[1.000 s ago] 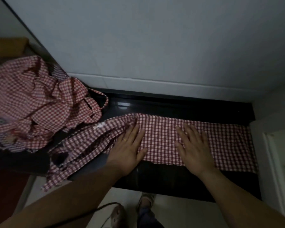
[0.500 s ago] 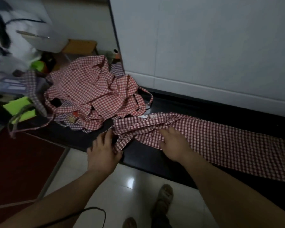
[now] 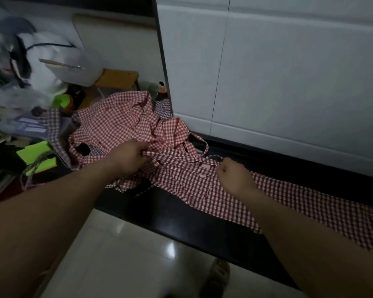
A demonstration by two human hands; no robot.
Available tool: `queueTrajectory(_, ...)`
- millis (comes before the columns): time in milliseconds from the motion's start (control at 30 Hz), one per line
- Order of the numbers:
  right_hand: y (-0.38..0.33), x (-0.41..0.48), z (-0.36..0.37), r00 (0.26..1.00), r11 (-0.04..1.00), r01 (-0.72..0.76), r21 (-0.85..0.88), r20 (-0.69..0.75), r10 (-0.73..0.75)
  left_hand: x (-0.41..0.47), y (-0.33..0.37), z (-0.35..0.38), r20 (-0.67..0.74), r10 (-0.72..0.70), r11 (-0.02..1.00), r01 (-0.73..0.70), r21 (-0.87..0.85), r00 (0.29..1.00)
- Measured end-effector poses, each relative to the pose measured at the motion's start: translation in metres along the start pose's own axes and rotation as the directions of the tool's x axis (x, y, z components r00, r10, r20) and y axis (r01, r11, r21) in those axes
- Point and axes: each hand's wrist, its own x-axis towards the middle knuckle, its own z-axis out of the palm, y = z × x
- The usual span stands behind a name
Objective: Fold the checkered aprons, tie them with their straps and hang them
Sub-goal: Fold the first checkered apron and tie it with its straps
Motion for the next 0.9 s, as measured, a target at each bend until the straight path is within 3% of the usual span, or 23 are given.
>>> queueTrajectory(167,-0.019,-0.004,0.013,0.999,0.979,-0.009,0.202,-0.036,0.017,0.014,0.008,-0.009,0.04,0.04,0.999,-0.04,0.0,0.998)
queueTrajectory(267,-0.029,-0.014,0.025,0.995,0.964,0.076,0.254,0.048,-0.091,0.021,-0.001,-0.014,0.165,0.127,0.968,-0.158,0.193,0.978)
queueTrajectory(367,-0.037,-0.018,0.031,0.997,0.971,0.078,0.227,-0.036,-0.072,0.026,-0.013,-0.022,0.252,0.122,0.924,-0.203,0.324,0.96)
queueTrajectory(467,-0.044,-0.014,0.031,0.997,0.983,0.08,0.166,-0.013,-0.079,0.035,-0.025,-0.038,0.298,0.212,0.945,-0.273,0.178,0.931)
queueTrajectory(600,-0.065,-0.007,0.029,0.99,0.992,0.113,-0.046,0.093,-0.109,0.042,-0.024,-0.062,0.177,0.327,0.938,-0.295,-0.183,0.928)
queueTrajectory(733,-0.098,0.001,0.036,0.981,0.983,0.186,0.0,0.057,-0.185,0.037,0.014,-0.069,0.12,0.357,0.874,-0.286,-0.393,0.926)
queueTrajectory(800,-0.106,0.006,0.034,0.977,0.977,0.209,-0.045,-0.041,-0.211,0.038,0.028,-0.067,0.153,0.385,0.862,-0.296,-0.412,0.91)
queueTrajectory(900,-0.096,0.006,0.014,0.978,0.997,0.081,-0.014,-0.194,-0.082,0.041,0.028,-0.062,0.279,0.408,0.908,-0.355,-0.222,0.87)
